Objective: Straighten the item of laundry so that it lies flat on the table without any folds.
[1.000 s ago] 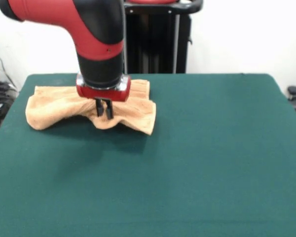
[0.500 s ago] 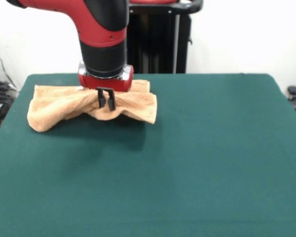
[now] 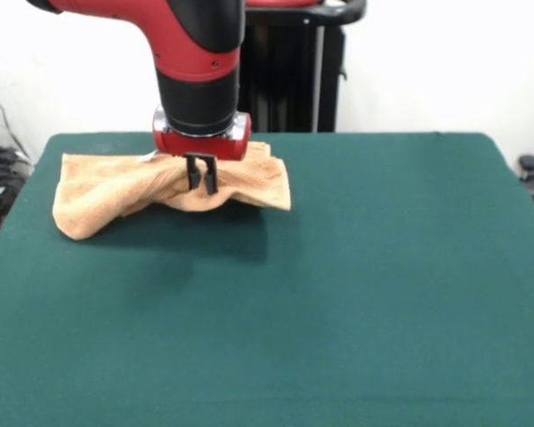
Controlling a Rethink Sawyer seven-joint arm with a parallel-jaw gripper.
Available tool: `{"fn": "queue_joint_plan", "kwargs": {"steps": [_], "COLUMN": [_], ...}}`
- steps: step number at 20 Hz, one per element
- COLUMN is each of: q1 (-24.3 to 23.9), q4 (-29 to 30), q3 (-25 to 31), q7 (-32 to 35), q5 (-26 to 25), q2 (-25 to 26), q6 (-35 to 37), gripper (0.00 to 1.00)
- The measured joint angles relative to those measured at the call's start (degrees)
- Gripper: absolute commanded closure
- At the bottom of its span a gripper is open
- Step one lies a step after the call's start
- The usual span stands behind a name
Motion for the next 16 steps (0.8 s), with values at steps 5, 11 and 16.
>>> {"fn": "queue_joint_plan", "kwargs": {"steps": [5,11,16], "q1": [0.0,0.0,0.0], "q4": [1.54,4.0,5.78], "q3": [-0.13,-0.48,-0.63], "q7": [0.0,0.0,0.0], "q5": [0.0,-0.01,-0.01], "q2": [-1.95,-5.14,-7.19], "q6": [-0.2,-0.19,-0.19], "gripper": [1.0,1.0,1.0]}}
